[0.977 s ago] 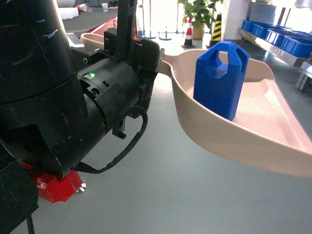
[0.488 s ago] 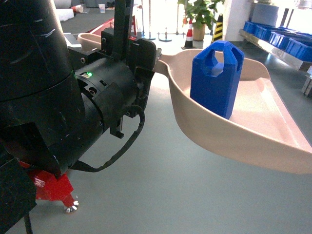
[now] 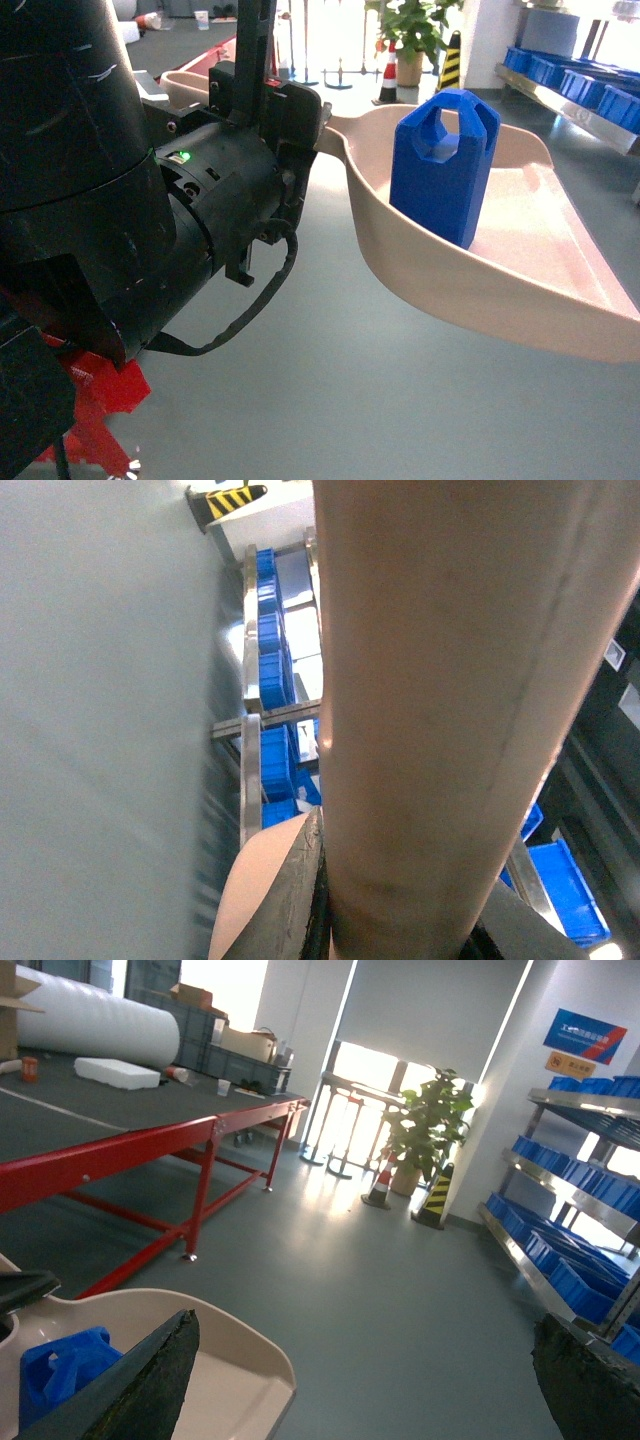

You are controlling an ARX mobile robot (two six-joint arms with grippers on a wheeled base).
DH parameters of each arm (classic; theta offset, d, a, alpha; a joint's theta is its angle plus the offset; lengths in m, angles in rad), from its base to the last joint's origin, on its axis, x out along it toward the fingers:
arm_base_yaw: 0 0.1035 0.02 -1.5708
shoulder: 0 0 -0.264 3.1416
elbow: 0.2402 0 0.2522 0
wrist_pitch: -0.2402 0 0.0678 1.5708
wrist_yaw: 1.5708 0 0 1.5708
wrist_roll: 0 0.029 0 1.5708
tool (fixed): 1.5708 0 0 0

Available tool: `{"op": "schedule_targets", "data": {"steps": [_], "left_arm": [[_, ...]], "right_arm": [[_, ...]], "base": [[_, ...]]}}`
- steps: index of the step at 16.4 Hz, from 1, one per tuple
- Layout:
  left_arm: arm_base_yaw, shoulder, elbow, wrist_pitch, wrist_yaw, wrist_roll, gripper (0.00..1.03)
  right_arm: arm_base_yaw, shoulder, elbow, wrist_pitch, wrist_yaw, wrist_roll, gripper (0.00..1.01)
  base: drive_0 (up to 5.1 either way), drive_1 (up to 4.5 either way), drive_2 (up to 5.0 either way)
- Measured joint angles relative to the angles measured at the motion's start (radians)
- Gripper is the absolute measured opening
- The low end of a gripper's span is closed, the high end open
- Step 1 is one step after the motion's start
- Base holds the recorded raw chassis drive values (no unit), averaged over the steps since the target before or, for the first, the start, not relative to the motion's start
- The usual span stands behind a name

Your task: Place part in tray to right shelf

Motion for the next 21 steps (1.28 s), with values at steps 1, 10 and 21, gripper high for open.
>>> {"op": "schedule_targets", "data": {"steps": [1,10,21], "left_arm": [[0.000,0.000,0.000,0.002,0.002,0.000,0.18],[0.002,0.000,0.000,0.003,-0.001,0.000,0.18],[0.002,0.000,0.000,-0.005,-0.002,-0.001,0.18]], "right_arm": [[0.000,0.000,0.000,0.001,0.000,0.000,0.98],[0.000,0.000,0.000,0.002,0.000,0.000,0.98],[0.000,0.000,-0.002,-0.003,0.000,0.000,0.98]], "base": [[0.1,4.23,-4.1],[0.0,4.15,-4.2],[0.0,4.22,-4.2]]}}
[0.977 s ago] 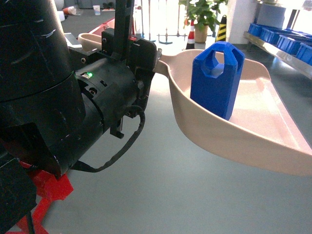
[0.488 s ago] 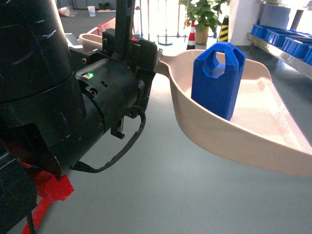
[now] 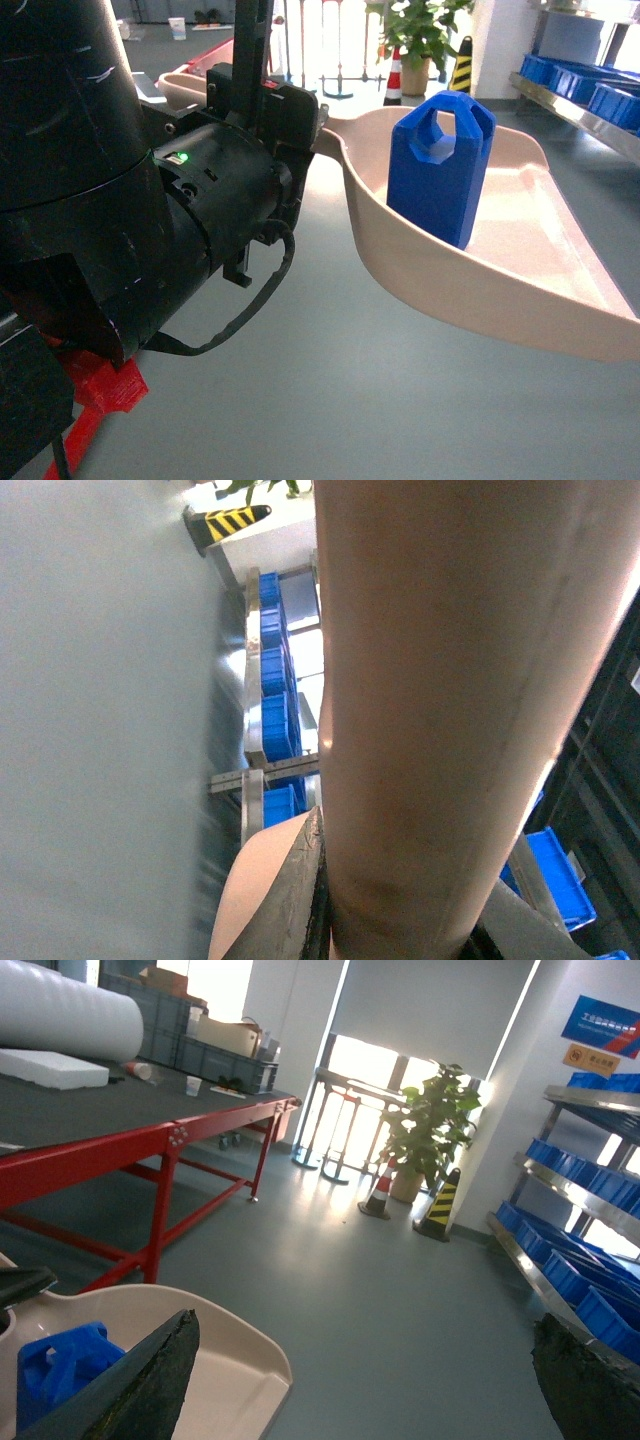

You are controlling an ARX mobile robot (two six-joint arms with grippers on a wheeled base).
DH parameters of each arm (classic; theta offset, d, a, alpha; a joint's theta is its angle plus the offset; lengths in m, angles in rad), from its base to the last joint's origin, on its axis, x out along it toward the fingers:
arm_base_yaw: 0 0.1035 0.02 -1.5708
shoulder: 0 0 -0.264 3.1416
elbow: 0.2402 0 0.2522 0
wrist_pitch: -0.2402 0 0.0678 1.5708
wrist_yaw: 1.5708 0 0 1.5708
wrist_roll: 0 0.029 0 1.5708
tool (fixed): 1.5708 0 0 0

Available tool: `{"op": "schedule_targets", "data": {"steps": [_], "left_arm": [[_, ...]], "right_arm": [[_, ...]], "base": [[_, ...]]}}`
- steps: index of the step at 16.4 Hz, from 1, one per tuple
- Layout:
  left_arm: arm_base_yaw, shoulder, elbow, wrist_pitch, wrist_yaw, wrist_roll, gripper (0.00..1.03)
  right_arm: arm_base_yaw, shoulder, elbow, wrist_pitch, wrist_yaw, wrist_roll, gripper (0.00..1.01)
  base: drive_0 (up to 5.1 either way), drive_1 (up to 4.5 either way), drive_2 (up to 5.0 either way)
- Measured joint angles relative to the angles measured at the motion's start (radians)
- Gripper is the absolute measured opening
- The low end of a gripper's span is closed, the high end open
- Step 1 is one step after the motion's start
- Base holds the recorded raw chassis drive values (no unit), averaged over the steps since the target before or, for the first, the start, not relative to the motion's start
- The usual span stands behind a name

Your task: Place part in tray to right shelf

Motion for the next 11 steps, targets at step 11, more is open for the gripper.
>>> {"op": "schedule_targets", "data": {"steps": [11], "left_arm": [[0.001,0.000,0.000,0.004,0.003,-0.001,0.18]], "right_arm": [[0.000,0.000,0.000,0.002,0.000,0.000,0.98]], "base": [[0.1,4.34,-4.1]]}}
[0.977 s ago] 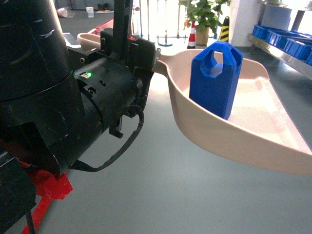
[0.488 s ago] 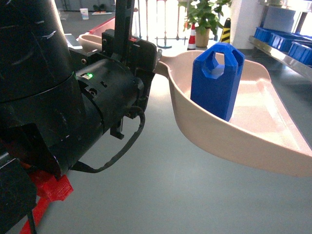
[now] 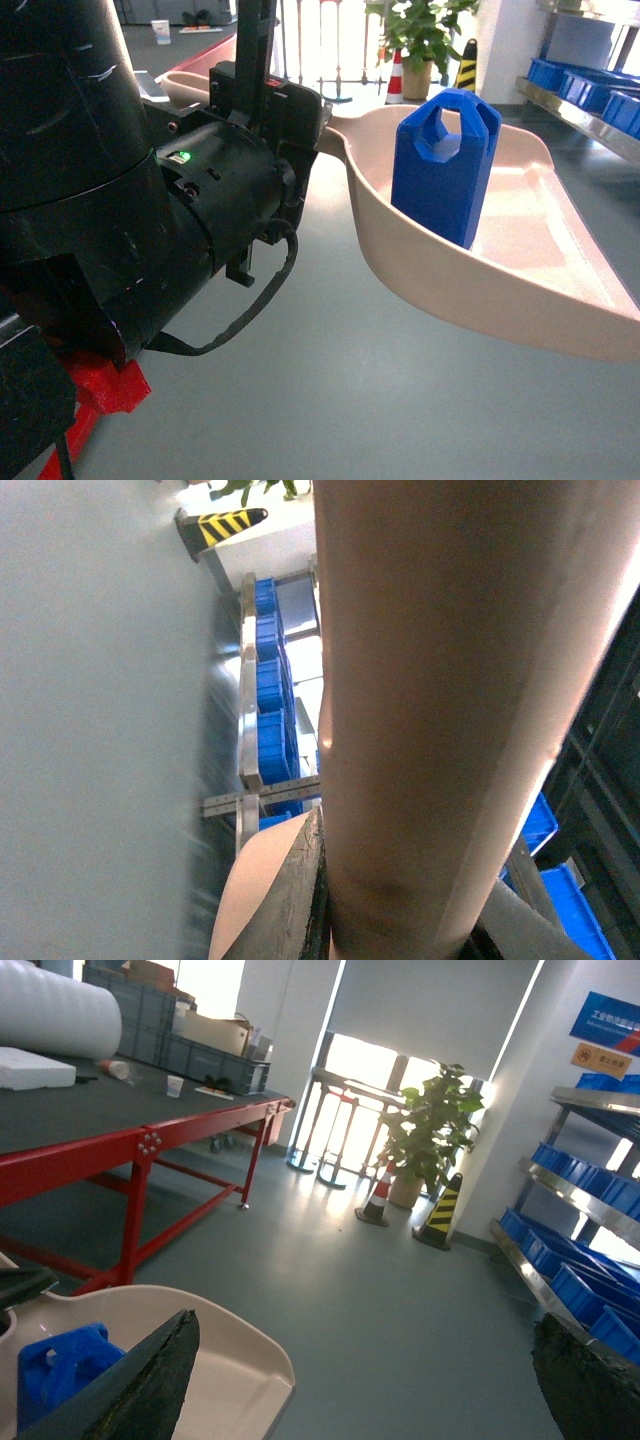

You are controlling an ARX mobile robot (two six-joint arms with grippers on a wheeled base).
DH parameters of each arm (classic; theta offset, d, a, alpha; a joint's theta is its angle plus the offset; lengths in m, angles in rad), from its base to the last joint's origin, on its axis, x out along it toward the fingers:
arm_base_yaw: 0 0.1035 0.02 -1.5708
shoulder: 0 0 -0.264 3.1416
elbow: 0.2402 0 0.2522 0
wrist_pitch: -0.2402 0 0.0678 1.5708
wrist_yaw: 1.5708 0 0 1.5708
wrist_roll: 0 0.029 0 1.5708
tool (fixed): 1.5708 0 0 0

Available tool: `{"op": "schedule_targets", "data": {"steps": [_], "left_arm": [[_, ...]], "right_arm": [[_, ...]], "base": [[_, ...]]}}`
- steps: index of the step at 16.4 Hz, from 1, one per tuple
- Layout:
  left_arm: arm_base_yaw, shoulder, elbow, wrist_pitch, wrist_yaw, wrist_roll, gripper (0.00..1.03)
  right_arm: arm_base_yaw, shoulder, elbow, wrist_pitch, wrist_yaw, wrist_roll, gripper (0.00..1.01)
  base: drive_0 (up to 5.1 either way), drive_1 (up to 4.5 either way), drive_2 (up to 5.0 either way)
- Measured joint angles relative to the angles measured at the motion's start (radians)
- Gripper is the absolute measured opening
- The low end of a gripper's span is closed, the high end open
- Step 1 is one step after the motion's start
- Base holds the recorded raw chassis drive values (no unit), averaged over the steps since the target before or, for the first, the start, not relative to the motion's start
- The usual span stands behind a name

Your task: Place part in tray to right shelf

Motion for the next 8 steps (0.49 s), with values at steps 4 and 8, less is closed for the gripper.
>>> {"op": "schedule_targets", "data": {"steps": [4,8], "left_arm": [[0.000,0.000,0.000,0.004,-0.002,0.000,0.18],[0.000,0.000,0.000,0.003,-0.001,0.000,0.18]], "right_arm": [[0.000,0.002,0.000,0.003,0.000,0.000,0.98],[0.000,0.000,0.000,0.001,0.000,0.000,0.98]], "base": [[0.2,4.38,-4.0],[0.0,4.28,-4.2]]}}
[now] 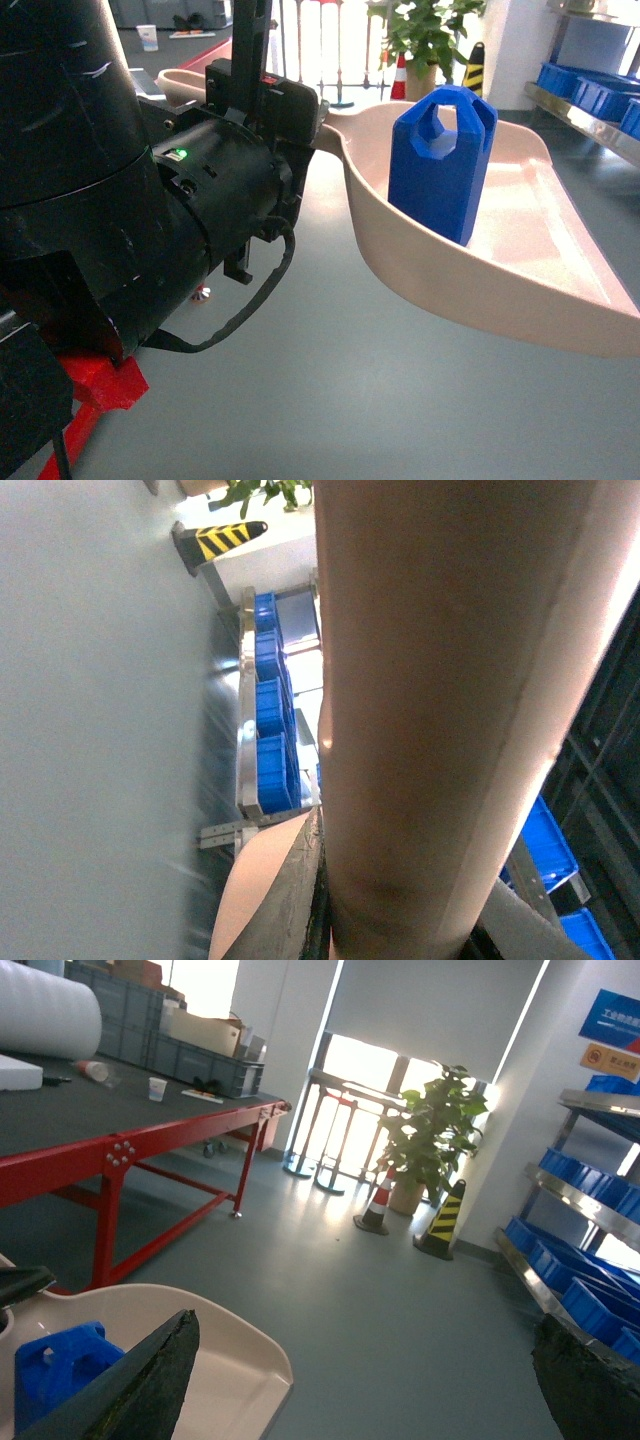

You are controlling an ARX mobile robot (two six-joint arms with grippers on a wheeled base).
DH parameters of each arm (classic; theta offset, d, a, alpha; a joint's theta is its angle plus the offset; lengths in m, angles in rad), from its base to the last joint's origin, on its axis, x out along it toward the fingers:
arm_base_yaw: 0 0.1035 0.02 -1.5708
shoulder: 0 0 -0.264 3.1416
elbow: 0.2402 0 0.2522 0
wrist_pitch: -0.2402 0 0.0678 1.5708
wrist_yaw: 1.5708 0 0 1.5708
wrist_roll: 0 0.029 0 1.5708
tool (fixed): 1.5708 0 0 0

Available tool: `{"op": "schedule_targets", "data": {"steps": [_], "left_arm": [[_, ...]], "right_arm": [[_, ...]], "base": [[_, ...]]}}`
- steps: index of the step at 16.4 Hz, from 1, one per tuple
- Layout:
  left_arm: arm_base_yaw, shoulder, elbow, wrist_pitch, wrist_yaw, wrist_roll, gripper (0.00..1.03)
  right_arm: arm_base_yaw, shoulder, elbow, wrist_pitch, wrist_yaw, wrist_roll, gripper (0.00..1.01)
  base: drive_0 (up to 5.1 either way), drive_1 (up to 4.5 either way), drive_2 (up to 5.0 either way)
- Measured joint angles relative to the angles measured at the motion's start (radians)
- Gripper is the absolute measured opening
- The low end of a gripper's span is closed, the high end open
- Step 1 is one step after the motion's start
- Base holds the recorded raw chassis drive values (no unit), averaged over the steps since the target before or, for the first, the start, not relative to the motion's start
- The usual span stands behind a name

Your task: Place part in tray to right shelf

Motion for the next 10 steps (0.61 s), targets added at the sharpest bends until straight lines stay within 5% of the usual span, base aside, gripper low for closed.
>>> {"op": "schedule_targets", "data": {"steps": [10], "left_arm": [[0.000,0.000,0.000,-0.002,0.000,0.000,0.18]], "right_arm": [[0.000,0.000,0.000,0.004,-0.001,0.000,0.98]], "base": [[0.0,4.25,-4.3]]}}
